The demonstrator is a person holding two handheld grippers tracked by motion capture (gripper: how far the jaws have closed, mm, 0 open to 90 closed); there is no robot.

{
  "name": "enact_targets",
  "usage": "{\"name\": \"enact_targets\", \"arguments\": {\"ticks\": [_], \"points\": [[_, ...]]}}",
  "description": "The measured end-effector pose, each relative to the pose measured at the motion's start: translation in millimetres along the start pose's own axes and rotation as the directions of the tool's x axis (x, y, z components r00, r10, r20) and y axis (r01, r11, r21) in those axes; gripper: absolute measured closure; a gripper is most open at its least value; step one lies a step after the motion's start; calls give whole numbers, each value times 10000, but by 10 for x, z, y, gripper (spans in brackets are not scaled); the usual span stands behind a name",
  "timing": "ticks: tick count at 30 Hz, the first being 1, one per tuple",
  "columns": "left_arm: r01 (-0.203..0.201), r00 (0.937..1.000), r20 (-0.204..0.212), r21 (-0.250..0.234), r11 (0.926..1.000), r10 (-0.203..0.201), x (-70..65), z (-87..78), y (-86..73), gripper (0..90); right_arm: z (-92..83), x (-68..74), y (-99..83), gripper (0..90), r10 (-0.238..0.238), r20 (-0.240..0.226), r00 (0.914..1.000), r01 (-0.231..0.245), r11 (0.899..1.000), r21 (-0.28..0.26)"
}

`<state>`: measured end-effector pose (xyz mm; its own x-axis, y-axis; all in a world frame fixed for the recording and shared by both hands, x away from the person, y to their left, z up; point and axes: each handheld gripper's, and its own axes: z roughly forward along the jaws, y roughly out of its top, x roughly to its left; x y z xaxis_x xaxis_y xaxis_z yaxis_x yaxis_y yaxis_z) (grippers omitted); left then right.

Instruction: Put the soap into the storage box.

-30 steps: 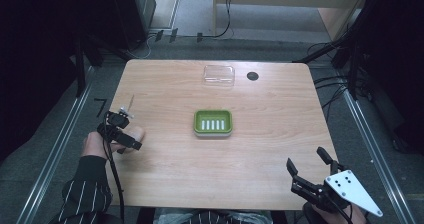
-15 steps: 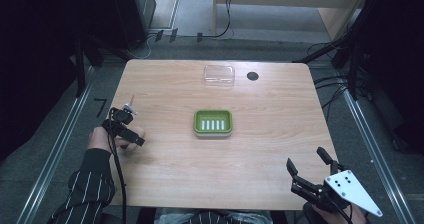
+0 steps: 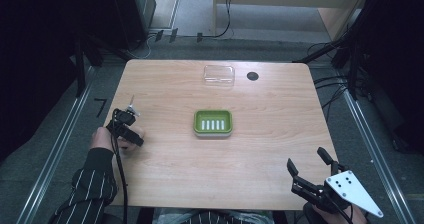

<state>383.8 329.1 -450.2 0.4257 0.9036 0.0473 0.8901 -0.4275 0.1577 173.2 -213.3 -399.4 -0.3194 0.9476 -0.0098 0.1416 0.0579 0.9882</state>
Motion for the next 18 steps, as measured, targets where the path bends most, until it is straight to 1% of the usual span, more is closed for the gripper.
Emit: {"name": "enact_targets", "arguments": {"ticks": [1,2,3,4,9,11,13,15,18], "points": [[-68,10000,5,-54,10000,68,-1,-11,2,263,0,0,0,132,0,0,10000,0,10000,0],[-137,9999,3,-25,9999,137,-2,-24,3,315,1,0,0,132,-4,-3,10000,4,10000,2],[-91,10000,-19,-120,9999,91,-3,-17,-3,321,2,2,0,132,16,-1,10000,-16,10000,13],[-57,10000,36,-164,9998,57,1,-18,-8,324,3,2,0,132,20,2,10000,-20,10000,12],[-70,10000,51,-203,9998,71,6,-26,-22,334,-4,-1,-1,132,-15,7,10000,15,10000,6],[-69,10000,-46,-330,9994,67,-6,-23,-30,335,-5,-3,-1,132,-3,11,10000,3,10000,-6],[-156,9999,-55,-282,9995,154,-14,-31,-29,335,-2,-1,0,132,6,12,10000,-6,10000,-8],[-275,9994,-220,-321,9991,268,-19,-31,-31,335,2,4,1,132,-13,3,10000,13,10000,3],[-281,9992,-282,-332,9991,272,-21,-45,-42,335,3,6,3,132,7,7,10000,-7,10000,26]]}}
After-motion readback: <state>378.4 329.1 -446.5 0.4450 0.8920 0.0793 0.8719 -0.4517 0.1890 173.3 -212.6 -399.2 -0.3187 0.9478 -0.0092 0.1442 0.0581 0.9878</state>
